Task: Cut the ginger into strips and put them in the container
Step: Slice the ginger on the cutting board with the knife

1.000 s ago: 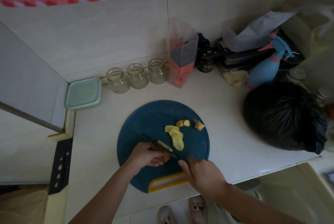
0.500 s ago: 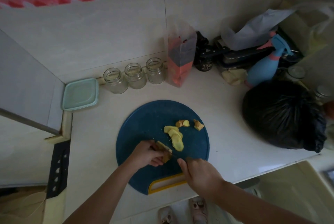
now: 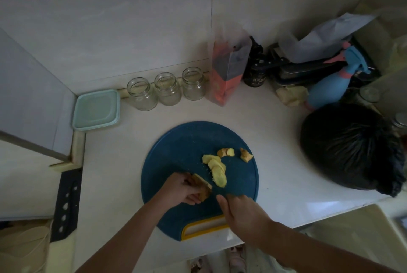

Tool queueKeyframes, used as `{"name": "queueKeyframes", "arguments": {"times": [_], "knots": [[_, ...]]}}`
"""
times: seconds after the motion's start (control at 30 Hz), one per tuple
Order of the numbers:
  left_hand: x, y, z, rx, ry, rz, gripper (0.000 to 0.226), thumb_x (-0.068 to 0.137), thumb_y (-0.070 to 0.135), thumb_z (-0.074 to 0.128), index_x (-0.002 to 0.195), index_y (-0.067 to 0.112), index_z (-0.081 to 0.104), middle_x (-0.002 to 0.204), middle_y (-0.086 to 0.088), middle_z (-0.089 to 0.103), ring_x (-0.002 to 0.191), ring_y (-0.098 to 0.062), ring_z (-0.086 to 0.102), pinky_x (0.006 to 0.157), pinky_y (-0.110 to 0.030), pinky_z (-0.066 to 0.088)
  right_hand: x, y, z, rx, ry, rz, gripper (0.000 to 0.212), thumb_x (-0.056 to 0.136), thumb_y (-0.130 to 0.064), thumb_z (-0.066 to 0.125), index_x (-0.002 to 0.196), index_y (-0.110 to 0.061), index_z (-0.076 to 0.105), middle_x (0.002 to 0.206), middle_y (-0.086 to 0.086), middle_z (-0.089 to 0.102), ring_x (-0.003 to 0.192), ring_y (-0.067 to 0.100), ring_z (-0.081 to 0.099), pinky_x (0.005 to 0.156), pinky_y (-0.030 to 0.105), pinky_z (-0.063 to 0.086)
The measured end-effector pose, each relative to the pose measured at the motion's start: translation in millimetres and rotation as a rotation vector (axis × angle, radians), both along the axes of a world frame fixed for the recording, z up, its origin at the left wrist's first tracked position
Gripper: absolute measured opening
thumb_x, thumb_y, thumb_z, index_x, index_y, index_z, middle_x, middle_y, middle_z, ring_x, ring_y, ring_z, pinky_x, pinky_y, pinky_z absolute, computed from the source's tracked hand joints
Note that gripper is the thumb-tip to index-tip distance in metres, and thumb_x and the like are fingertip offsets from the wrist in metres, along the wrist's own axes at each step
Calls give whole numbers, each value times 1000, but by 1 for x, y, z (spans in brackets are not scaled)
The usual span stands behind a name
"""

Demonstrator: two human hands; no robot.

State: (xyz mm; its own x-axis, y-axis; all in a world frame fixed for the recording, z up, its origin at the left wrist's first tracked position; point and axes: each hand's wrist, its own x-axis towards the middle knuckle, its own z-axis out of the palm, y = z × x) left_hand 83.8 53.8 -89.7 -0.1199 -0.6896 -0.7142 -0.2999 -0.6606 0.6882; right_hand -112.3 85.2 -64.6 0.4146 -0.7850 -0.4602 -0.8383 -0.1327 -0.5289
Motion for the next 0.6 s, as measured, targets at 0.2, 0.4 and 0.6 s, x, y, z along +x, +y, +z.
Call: {"name": "queueKeyframes", "arguments": {"times": [0.2, 0.4, 0.6], "knots": [[0, 2, -2, -7, 7, 32, 23, 81, 13, 72, 95, -2, 62, 81, -20, 70, 66, -22, 70, 63, -28, 58, 0, -6, -1, 43, 7, 19, 48, 99, -50, 17, 76, -21, 46, 65, -3, 48, 62, 18, 51, 69, 37, 51], [3, 0, -2, 3, 5, -6, 14, 82, 13, 71, 89, 3, 64, 77, -16, 70, 66, -21, 70, 67, -30, 59, 5, -10, -3, 68, -4, 25, 48, 100, -50, 16, 77, -20, 47, 63, -5, 45, 63, 19, 51, 70, 36, 50], [4, -4, -2, 15, 19, -30, 9, 83, 13, 69, 85, 5, 64, 72, -12, 70, 63, -18, 69, 68, -31, 59, 13, -9, -5, 69, -17, 1, 51, 100, -50, 17, 74, -19, 48, 63, -2, 47, 58, 17, 50, 69, 38, 52]]}}
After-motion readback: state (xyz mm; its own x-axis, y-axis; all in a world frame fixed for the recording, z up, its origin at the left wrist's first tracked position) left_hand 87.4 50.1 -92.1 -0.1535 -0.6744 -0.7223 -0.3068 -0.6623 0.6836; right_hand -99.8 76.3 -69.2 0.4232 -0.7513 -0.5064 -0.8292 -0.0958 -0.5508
